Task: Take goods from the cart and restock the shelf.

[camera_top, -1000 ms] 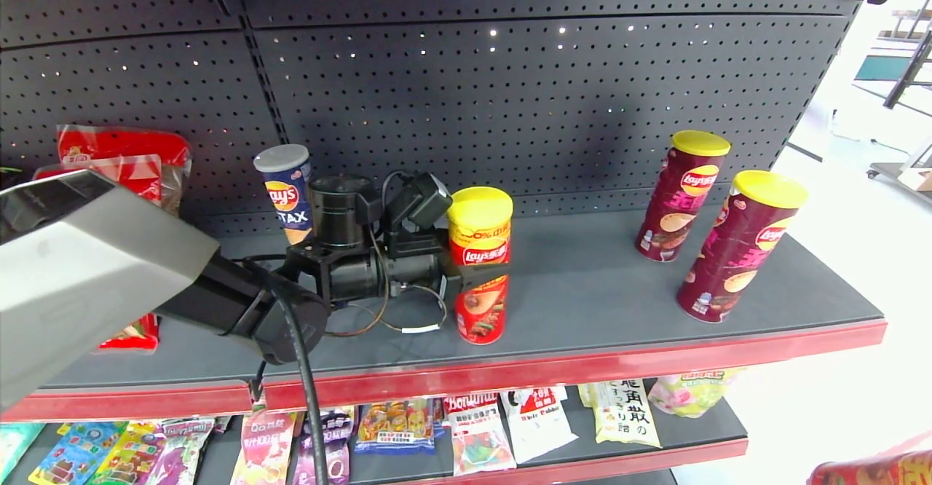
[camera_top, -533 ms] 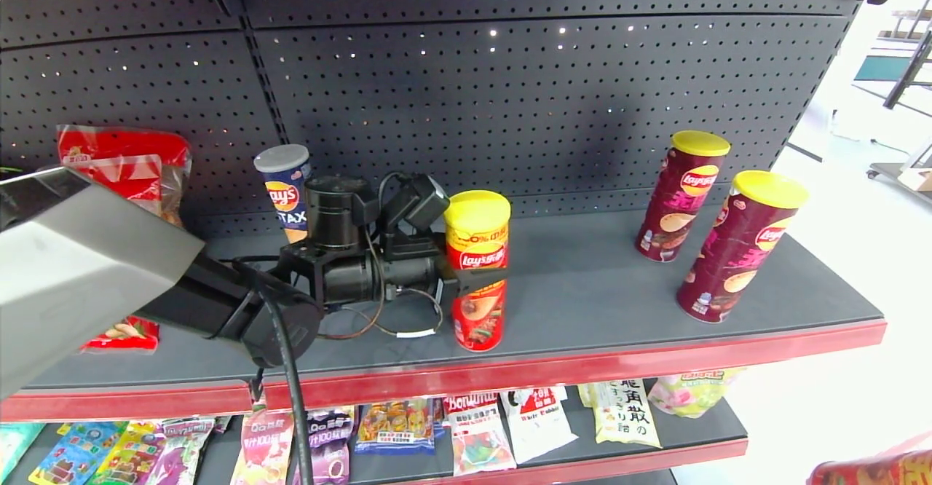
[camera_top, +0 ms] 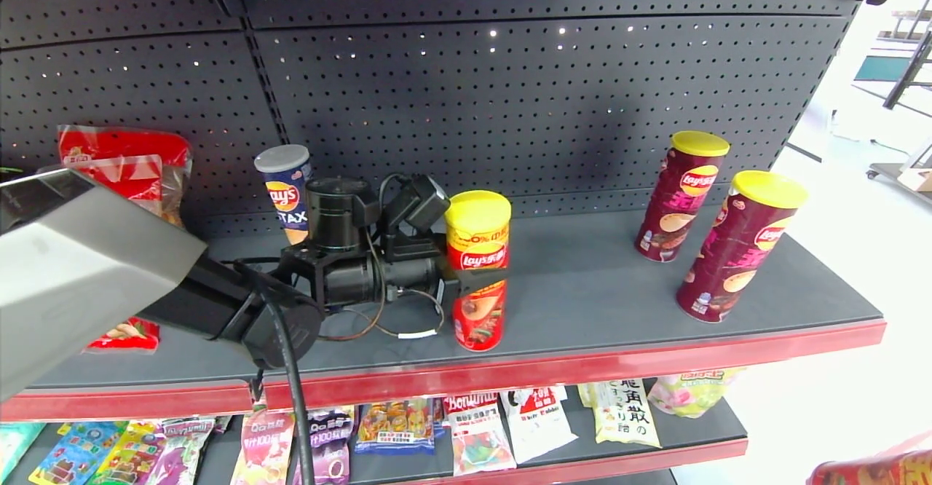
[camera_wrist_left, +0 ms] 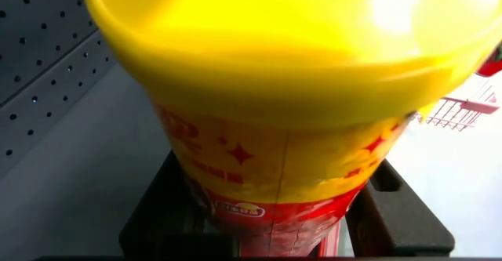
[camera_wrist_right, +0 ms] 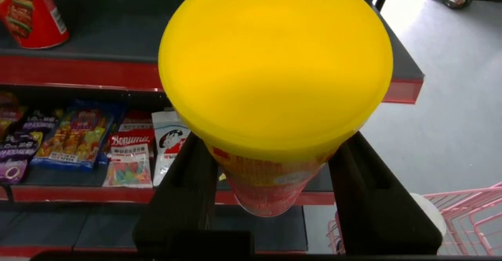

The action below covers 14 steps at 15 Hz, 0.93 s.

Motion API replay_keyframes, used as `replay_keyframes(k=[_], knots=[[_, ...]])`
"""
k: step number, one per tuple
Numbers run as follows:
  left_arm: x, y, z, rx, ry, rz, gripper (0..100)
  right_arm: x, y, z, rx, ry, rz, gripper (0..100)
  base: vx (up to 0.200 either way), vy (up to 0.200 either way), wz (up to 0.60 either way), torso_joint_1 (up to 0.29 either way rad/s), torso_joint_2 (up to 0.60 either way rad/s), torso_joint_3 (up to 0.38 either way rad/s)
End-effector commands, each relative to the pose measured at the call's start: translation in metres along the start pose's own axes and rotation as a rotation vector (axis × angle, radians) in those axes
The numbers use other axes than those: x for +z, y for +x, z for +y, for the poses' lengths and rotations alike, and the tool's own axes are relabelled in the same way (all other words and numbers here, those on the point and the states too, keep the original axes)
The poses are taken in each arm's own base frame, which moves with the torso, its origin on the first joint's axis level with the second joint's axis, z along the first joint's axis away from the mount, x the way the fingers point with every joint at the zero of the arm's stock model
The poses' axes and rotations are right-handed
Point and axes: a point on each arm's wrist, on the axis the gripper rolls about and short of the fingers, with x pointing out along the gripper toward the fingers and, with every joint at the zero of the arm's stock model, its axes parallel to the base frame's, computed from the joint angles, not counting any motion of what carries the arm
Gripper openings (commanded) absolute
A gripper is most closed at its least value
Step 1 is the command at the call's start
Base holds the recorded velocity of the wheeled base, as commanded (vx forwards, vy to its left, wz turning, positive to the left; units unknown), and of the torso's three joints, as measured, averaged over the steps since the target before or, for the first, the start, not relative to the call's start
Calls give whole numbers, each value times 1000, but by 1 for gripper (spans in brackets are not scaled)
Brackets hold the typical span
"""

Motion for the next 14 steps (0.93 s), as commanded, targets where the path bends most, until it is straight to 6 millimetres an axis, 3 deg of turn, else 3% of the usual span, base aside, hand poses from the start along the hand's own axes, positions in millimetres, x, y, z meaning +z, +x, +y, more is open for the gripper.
replay_keyframes(k=[1,10,11,14], knots=[[-1,1,1,9,-3,4,0,0,0,0,1,-1,2,0,0,0,0,0,0,0],[-1,0,1,21,0,5,0,0,0,0,1,-1,2,0,0,0,0,0,0,0],[-1,0,0,20,0,5,100,0,0,0,1,-1,3,0,0,0,0,0,0,0],[1,0,1,22,1,-1,100,0,0,0,1,-1,3,0,0,0,0,0,0,0]])
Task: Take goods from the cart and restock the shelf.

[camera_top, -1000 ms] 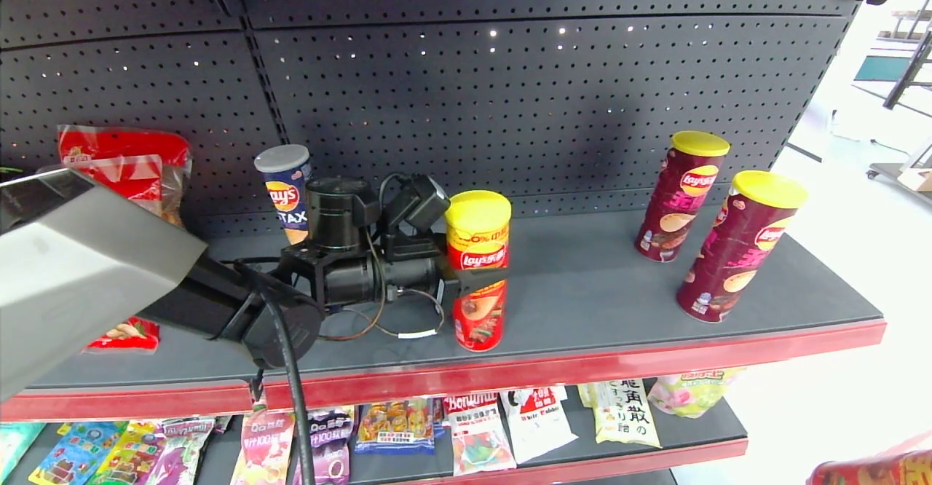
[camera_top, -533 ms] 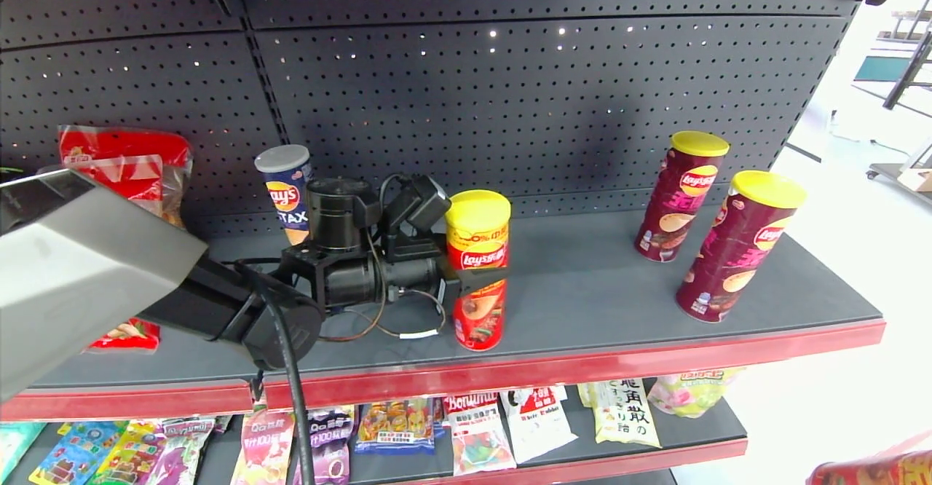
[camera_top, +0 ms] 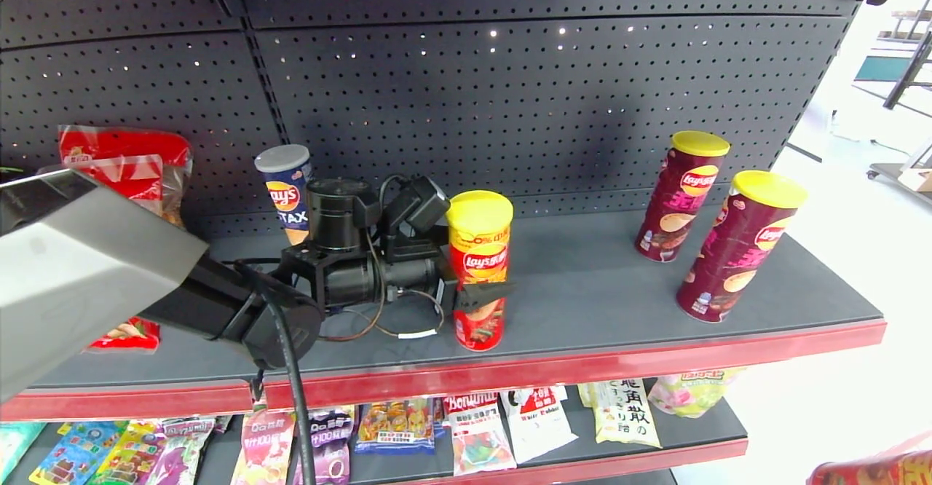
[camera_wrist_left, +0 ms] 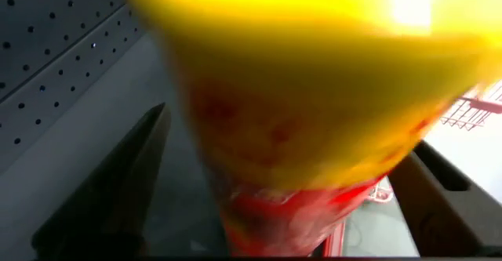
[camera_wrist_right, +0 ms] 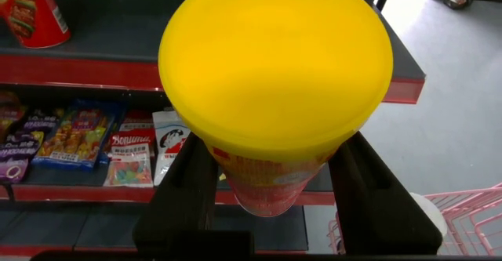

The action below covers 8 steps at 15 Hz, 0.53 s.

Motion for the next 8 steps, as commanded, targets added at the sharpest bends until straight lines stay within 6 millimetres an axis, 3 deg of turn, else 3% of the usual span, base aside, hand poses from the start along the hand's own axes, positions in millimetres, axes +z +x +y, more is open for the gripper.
replay_keyframes(k=[1,4,8], knots=[[1,0,0,-1,4,-6,100,0,0,0,0,0,1,0,0,0,0,0,0,0],[6,-3,-1,4,10,-14,100,0,0,0,0,0,-1,0,0,0,0,0,0,0],[23,-22,-1,32,28,-44,100,1,0,0,0,0,-2,0,0,0,0,0,0,0]])
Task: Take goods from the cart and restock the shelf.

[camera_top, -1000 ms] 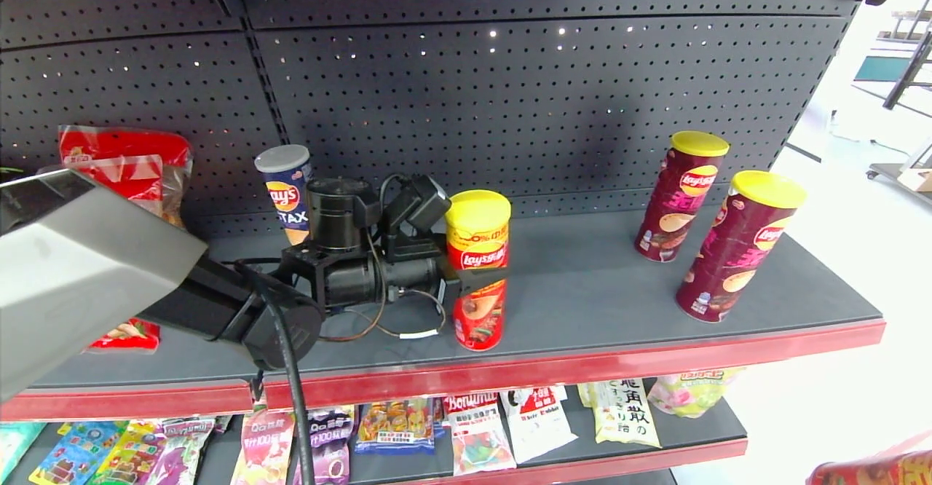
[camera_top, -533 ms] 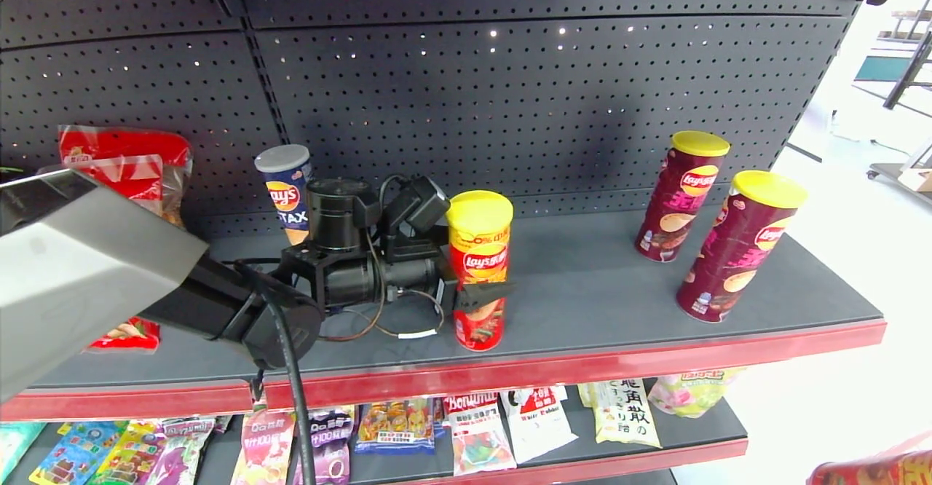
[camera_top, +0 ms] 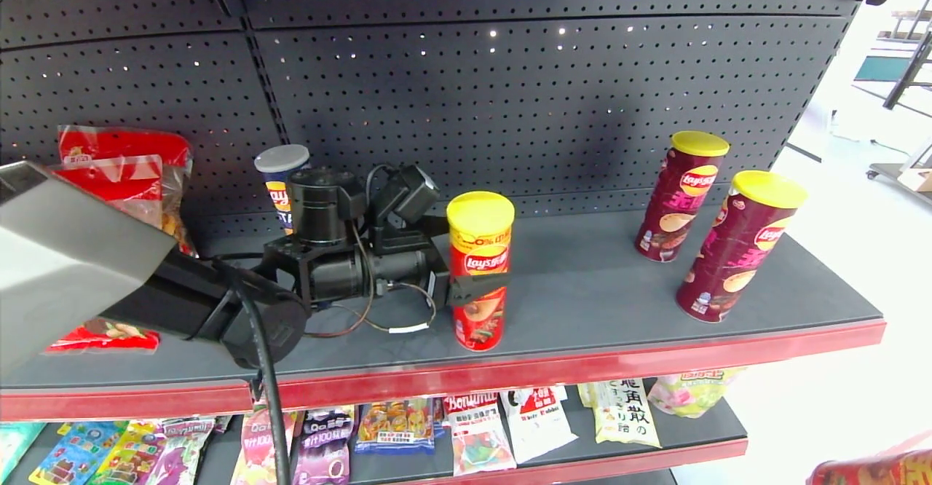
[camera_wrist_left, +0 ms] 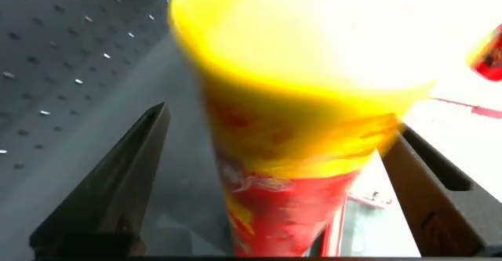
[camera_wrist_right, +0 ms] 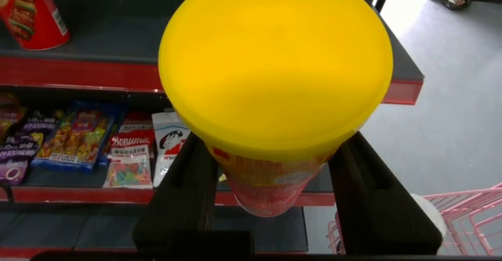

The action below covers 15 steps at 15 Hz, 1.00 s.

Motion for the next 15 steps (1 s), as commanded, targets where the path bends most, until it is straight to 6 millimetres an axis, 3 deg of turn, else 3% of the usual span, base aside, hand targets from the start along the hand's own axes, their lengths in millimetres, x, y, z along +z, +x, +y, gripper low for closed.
replay_keyframes(k=[1,9,15], knots=[[13,-12,1,19,18,-28,100,1,0,0,0,-1,0,0,0,0,0,0,0,0],[47,-48,-20,28,8,-90,100,0,0,0,-1,-3,4,0,0,0,0,0,0,0],[60,-56,-22,79,20,-125,100,-2,1,0,0,-3,10,0,0,0,0,0,0,0]])
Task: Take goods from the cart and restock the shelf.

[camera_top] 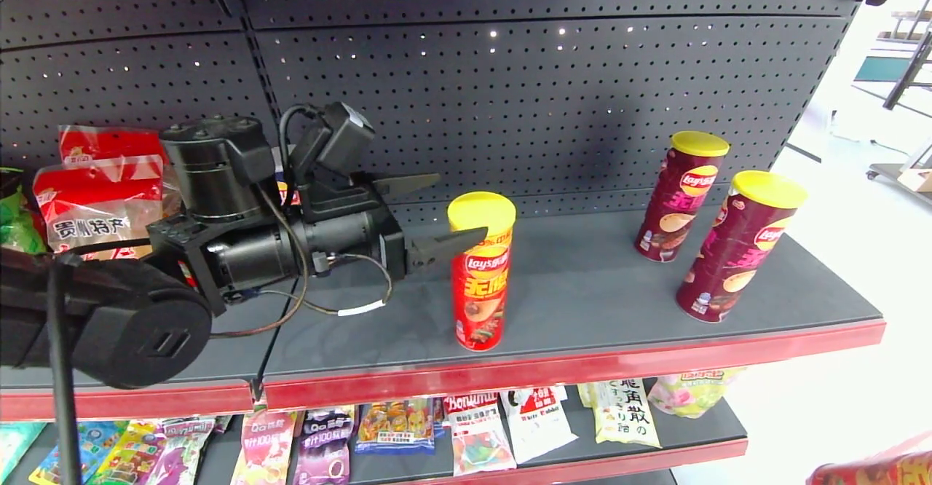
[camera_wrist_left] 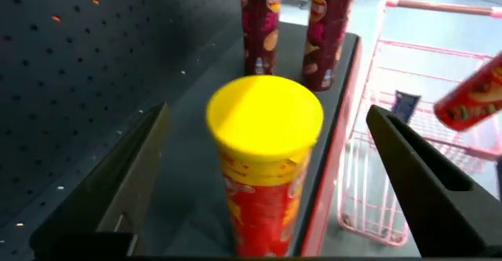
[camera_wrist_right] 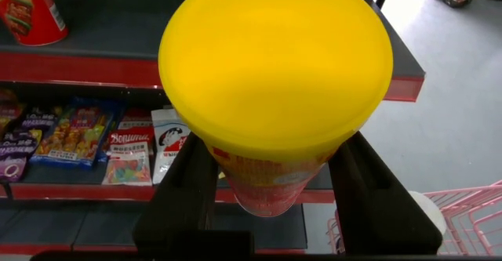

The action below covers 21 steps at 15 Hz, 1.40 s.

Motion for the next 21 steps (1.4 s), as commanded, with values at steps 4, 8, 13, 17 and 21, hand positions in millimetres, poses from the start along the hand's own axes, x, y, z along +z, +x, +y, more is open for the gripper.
replay_keyframes(k=[4,8,13,17,21], knots=[[14,-12,-2,193,12,-17,100,1,0,0,0,0,-2,0,0,0,0,0,0,0],[10,-38,-15,382,2,28,100,0,0,0,0,0,1,0,0,0,0,0,0,0],[-8,-106,-33,681,-19,115,100,9,-1,-1,14,-1,-18,0,0,0,0,0,0,0],[-24,-168,-69,766,-25,137,100,63,13,-5,0,-16,24,0,0,0,0,0,0,0],[-40,-202,-103,755,-51,204,100,85,40,-5,17,-86,116,0,0,0,0,0,0,0]])
